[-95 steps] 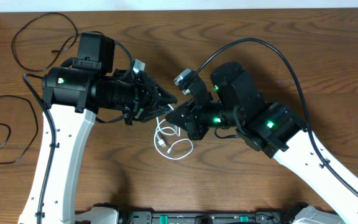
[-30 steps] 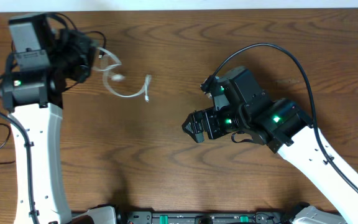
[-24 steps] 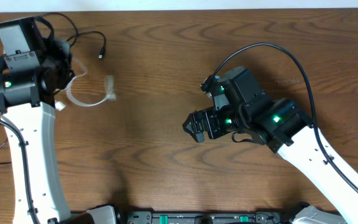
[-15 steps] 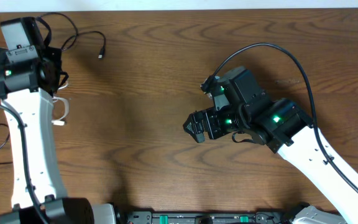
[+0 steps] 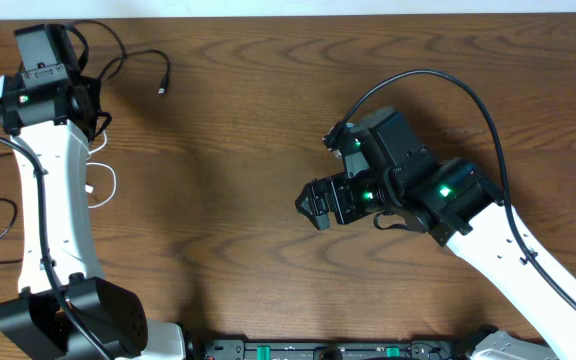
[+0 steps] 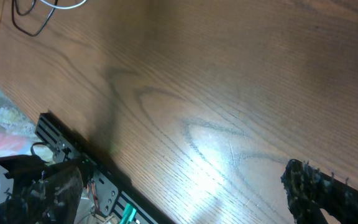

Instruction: Untangle cables

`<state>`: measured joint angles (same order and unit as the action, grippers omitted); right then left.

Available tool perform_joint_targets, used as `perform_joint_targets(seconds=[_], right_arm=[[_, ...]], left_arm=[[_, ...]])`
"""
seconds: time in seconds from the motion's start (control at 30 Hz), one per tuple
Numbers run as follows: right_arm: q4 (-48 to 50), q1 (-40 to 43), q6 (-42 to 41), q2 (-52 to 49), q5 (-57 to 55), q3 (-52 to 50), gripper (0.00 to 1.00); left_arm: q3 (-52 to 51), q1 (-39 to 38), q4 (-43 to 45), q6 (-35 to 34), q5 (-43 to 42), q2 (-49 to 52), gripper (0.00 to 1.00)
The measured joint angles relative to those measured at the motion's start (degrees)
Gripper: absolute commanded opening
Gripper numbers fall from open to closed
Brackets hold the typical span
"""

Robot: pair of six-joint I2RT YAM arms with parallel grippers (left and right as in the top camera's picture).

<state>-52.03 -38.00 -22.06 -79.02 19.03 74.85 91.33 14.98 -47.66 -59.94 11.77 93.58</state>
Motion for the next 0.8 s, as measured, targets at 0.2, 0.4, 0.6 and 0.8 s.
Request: perform_joint_targets(seconds=[0.2,0.4,0.6,0.8], right_arm=[[0.0,0.0,0.0,0.0,0.0,0.0,0.99],[0.0,0.0,0.0,0.0,0.0,0.0,0.99],[0.0,0.0,0.0,0.0,0.0,0.0,0.99],[-0.5,-0.1,0.0,0.0,0.0,0.0,0.99]], left_arm=[[0.0,0.1,2.0,1.9,-4.9,0.0,0.07],[0.0,0.8,2.0,2.4,-6.1,0.1,0.07],[0.0,0.9,2.0,3.0,-6.3,1.9,0.07],[0.0,3.0,1.2,3.1,-6.3,6.5,0.07]])
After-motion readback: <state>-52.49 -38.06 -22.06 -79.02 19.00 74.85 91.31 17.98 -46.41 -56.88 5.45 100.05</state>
